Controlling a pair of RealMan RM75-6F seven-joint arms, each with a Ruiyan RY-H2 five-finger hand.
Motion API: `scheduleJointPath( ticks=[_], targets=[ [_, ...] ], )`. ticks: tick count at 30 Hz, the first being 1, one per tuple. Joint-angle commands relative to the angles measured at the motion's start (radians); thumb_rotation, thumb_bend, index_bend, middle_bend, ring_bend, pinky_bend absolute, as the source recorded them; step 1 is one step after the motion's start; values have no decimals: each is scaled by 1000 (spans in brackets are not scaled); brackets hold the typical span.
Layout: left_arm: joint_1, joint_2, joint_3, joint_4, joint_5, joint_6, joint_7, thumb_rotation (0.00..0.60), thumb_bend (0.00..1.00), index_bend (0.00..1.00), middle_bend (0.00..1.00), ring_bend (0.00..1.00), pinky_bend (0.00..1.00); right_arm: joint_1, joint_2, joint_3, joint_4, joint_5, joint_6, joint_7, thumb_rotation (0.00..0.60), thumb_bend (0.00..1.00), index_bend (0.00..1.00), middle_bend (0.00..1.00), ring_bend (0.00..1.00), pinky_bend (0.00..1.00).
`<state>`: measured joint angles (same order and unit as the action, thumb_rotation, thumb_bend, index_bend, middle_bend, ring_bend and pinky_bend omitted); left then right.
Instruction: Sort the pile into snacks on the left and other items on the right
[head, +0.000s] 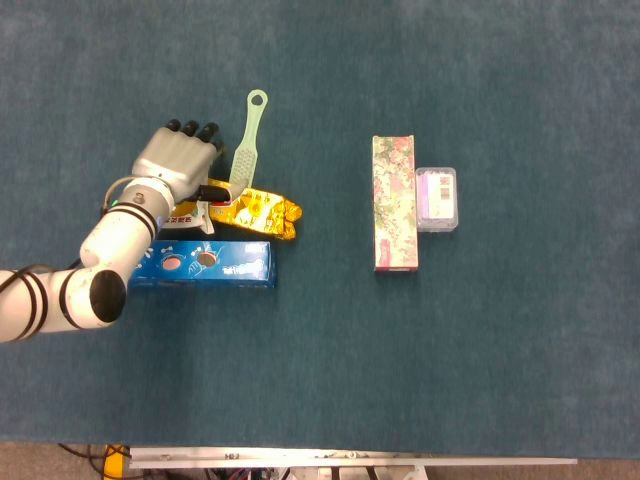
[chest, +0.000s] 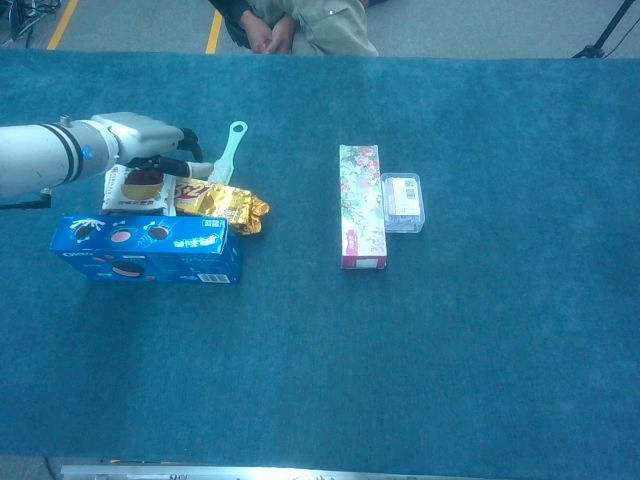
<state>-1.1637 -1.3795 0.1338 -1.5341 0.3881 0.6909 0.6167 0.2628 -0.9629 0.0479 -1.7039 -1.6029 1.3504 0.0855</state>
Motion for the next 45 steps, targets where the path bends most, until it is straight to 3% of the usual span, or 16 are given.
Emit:
scheduleJointPath(
  ticks=[1, 14, 30, 37, 45],
  targets=[
    [-7, -10, 4, 0, 2, 4, 5, 0, 260, 172, 11, 0, 70, -1, 1, 0, 0, 1, 1, 1, 600, 10, 476, 421, 350, 466],
    [-25, -31, -18, -19, 24, -4, -26, 0, 260, 195, 14, 0, 70, -6, 3, 0, 9, 7, 4, 12, 600, 9, 476, 421, 350, 466],
    [-24, -65, -101, -47, 108, 8, -120, 0, 260, 195, 20, 0, 70, -9, 2, 2, 13, 9, 6, 18, 600, 10, 476, 421, 351, 466],
    [26, 28, -135, -148, 195, 92, -183, 0, 260, 195, 27, 0, 70, 21, 13, 4, 4, -19, -25, 14, 600, 11, 475, 421, 351, 466],
    [167, 168, -146, -278, 349, 270, -278, 0, 260, 172, 37, 0, 70, 104, 27, 8, -13, -97, -104, -13, 600, 10, 446, 414, 344, 466]
  ],
)
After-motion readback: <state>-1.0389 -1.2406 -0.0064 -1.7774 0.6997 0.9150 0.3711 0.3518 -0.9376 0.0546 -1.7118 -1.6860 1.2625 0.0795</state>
